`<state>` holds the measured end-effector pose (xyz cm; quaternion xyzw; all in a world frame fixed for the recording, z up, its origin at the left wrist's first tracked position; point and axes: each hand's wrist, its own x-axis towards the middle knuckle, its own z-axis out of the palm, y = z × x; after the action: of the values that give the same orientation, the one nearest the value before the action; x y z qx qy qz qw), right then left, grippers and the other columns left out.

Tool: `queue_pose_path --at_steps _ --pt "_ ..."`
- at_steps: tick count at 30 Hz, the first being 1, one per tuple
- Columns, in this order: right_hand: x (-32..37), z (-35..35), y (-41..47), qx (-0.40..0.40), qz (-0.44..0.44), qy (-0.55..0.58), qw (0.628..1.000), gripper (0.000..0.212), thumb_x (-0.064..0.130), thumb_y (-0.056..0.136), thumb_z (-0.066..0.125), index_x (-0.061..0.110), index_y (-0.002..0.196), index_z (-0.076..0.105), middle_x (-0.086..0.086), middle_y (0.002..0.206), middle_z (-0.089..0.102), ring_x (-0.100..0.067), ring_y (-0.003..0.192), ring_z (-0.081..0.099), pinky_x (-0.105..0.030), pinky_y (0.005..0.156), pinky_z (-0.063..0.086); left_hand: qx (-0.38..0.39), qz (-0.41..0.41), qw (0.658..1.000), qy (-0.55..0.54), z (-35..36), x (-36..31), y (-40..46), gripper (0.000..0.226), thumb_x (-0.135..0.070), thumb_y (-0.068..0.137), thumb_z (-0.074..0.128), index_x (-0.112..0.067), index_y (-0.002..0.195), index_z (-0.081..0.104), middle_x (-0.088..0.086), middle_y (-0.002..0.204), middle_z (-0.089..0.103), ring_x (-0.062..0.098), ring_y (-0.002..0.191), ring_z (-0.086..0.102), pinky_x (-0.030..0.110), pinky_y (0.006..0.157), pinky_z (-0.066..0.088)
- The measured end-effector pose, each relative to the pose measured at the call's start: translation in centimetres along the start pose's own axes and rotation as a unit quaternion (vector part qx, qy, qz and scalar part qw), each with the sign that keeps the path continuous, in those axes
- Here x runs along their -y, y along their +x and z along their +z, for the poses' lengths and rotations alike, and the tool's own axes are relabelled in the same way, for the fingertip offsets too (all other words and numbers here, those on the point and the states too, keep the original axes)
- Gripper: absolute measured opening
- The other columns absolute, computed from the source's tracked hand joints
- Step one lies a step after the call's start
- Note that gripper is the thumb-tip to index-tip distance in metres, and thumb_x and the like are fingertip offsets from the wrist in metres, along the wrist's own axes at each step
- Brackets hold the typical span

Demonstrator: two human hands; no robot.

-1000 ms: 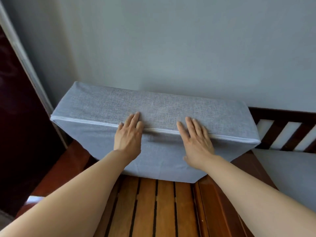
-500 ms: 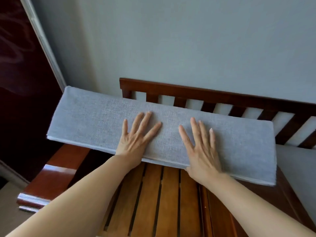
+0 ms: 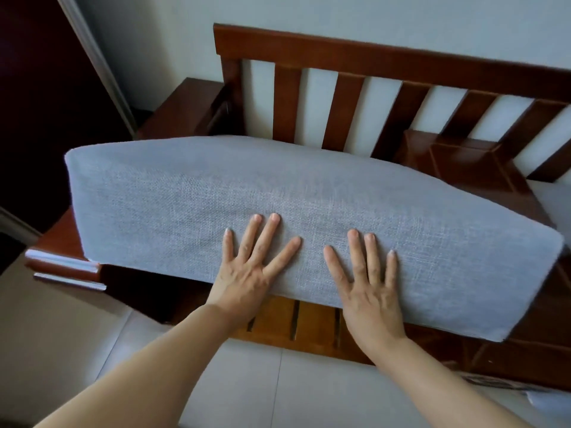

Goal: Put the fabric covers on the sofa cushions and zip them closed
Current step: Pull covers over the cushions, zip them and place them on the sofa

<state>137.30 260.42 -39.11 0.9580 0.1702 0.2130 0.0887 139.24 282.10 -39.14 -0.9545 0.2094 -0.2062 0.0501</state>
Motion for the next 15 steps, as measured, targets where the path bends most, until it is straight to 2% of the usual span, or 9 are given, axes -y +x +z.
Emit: queue_pose_path --at_steps 2,4,5,6,8,10,11,13,15 --pt "0.9 1.2 -2.0 -0.002 -0.012 0.013 1.000 0.102 0.026 0.070 0.074 0.021 0.150 0.012 -0.016 0.157 -0.003 -0.037 0.144 -0.004 -0.058 0.113 0.001 -0.011 -0.003 0.999 -0.034 0.5 -0.9 -1.5 0.108 -0.053 0.056 0.080 -0.030 0.144 0.023 0.017 0.153 0.007 0.040 0.136 0.016 0.068 0.099 0.023" --pt "1.6 1.2 -3.5 -0.019 -0.021 0.061 0.998 0.102 0.041 0.061 0.082 0.018 0.145 0.028 -0.015 0.152 0.017 -0.035 0.142 0.015 -0.055 0.112 0.010 -0.068 -0.020 0.995 -0.076 0.1 -1.4 -1.8 0.071 -0.040 0.061 0.082 -0.024 0.119 0.044 0.012 0.133 0.030 0.033 0.117 0.035 0.062 0.100 0.028" --pt "1.7 0.6 -3.6 -0.045 -0.016 0.083 0.995 0.096 0.038 0.060 0.084 0.017 0.140 0.035 -0.013 0.146 0.027 -0.033 0.135 0.027 -0.054 0.110 0.016 -0.093 -0.033 0.992 -0.084 -0.3 -1.4 -1.4 0.062 -0.032 0.060 0.084 -0.022 0.108 0.046 0.009 0.123 0.035 0.030 0.107 0.038 0.057 0.099 0.028" --pt "1.7 0.0 -3.2 -0.078 0.002 0.097 0.992 0.090 0.030 0.061 0.085 0.016 0.137 0.038 -0.011 0.139 0.032 -0.030 0.128 0.035 -0.052 0.108 0.020 -0.112 -0.041 0.989 -0.082 -0.6 -1.2 -0.9 0.064 -0.029 0.056 0.086 -0.020 0.105 0.046 0.006 0.117 0.036 0.028 0.101 0.039 0.054 0.098 0.025" --pt "1.0 -0.7 -1.7 -0.105 0.049 0.100 0.988 0.091 0.019 0.063 0.083 0.015 0.139 0.034 -0.013 0.137 0.032 -0.030 0.127 0.036 -0.052 0.108 0.017 -0.106 -0.059 0.990 -0.069 -0.9 -0.8 -0.1 0.082 -0.035 0.046 0.087 -0.021 0.114 0.043 0.008 0.123 0.035 0.029 0.108 0.039 0.054 0.100 0.019" --pt "0.1 -0.5 -0.4 -0.049 0.076 0.097 0.991 0.106 0.028 0.057 0.085 0.015 0.144 0.028 -0.017 0.146 0.031 -0.033 0.135 0.030 -0.051 0.112 0.009 -0.041 -0.095 0.993 -0.056 -0.7 -0.8 0.1 0.107 -0.046 0.039 0.087 -0.022 0.131 0.037 0.013 0.139 0.034 0.032 0.124 0.036 0.060 0.103 0.020" --pt "0.2 -0.3 -0.3 -0.012 0.071 0.096 0.993 0.110 0.033 0.053 0.087 0.014 0.144 0.030 -0.016 0.147 0.034 -0.033 0.136 0.032 -0.051 0.112 0.010 0.001 -0.100 0.994 -0.051 -0.5 -0.8 0.0 0.114 -0.048 0.037 0.088 -0.021 0.134 0.035 0.013 0.141 0.038 0.033 0.126 0.038 0.060 0.101 0.025" --pt "0.9 0.8 -1.2 0.052 0.048 0.105 0.992 0.107 0.035 0.046 0.091 0.013 0.138 0.041 -0.015 0.139 0.046 -0.034 0.128 0.042 -0.051 0.106 0.025 0.084 -0.078 0.992 -0.045 0.6 -1.8 -0.5 0.119 -0.046 0.028 0.091 -0.017 0.130 0.038 0.014 0.134 0.049 0.034 0.119 0.046 0.053 0.093 0.036" --pt "1.8 2.5 -2.4 0.092 0.038 0.112 0.989 0.105 0.035 0.038 0.093 0.013 0.131 0.049 -0.016 0.126 0.050 -0.036 0.115 0.047 -0.052 0.095 0.038 0.136 -0.059 0.989 -0.028 2.3 -2.6 -1.1 0.118 -0.045 0.019 0.091 -0.016 0.123 0.044 0.015 0.122 0.054 0.033 0.106 0.051 0.050 0.087 0.040"
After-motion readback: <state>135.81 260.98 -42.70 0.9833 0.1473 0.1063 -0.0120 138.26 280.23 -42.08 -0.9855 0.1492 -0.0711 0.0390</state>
